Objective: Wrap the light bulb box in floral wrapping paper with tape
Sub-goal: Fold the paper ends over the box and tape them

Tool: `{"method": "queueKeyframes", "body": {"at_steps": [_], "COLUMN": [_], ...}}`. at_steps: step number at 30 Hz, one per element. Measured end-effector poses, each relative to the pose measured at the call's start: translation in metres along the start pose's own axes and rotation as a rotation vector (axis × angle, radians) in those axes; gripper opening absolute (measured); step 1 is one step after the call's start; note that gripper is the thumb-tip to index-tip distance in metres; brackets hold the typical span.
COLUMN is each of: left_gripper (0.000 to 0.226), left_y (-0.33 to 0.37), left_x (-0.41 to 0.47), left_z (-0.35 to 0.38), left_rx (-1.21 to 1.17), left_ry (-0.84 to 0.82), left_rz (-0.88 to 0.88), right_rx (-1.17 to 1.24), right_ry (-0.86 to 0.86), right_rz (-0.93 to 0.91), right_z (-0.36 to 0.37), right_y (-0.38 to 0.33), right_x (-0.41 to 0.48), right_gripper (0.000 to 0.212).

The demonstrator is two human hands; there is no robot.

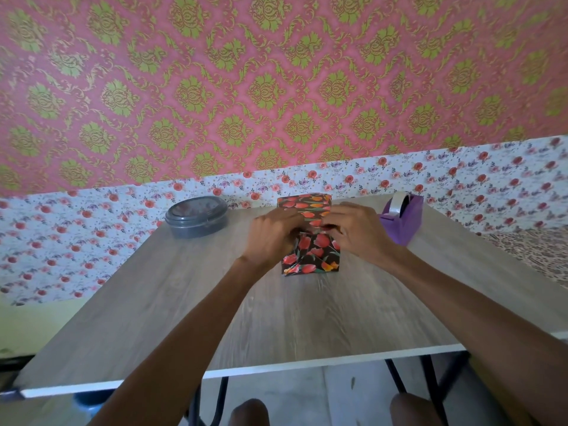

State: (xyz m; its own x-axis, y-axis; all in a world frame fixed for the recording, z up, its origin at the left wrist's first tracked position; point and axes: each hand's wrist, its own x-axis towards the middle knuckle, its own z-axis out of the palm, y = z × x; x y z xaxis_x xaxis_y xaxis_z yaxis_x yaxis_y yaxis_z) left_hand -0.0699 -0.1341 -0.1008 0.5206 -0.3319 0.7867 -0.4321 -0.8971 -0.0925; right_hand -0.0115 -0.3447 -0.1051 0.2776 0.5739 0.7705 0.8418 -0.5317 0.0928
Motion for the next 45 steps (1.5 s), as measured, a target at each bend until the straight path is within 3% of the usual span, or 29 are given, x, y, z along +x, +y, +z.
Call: {"method": "queueKeyframes", "body": {"at_steps": [6,16,26,31,39,43,45], "left_gripper": [0.024,0.023,0.023,0.025,0.013,0.015,0.015], "left_y": [-0.013,-0.034,-0.038,-0.034,-0.026,-0.028,-0.025], "left_x": [-0.016,-0.022,-0.023,-0.026,-0.030,-0.034,-0.034], "left_z": [0.012,0.016,0.020,0.019,0.017,0.021,0.022], "left_rx": [0.105,0.200,0.201,0.219,0.236,0.202,0.157], "left_ry": [0.083,0.070,0.041,0.019,0.016,-0.002,-0.038], "left_rz": [0.233,0.489,0.498,0.517,0.482,0.415,0.359], "right_rx": [-0.111,-0.312,-0.347,-0.392,-0.467,-0.430,-0.354], "right_ry": [0.021,0.020,-0.037,-0.058,-0.071,-0.180,-0.150], "right_rz": [-0.264,-0.461,-0.610,-0.670,-0.654,-0.498,-0.356], "right_z": [0.004,0.016,0.003,0.005,0.008,0.007,0.009], "right_y": [0.008,0.016,0.027,0.022,0.018,0.016,0.010], "right_x": [-0.012,-0.014,-0.007,-0.008,-0.012,-0.026,-0.029], "right_gripper": [0.023,0.016,0.032,0.027,0.027,0.037,0.036]}}
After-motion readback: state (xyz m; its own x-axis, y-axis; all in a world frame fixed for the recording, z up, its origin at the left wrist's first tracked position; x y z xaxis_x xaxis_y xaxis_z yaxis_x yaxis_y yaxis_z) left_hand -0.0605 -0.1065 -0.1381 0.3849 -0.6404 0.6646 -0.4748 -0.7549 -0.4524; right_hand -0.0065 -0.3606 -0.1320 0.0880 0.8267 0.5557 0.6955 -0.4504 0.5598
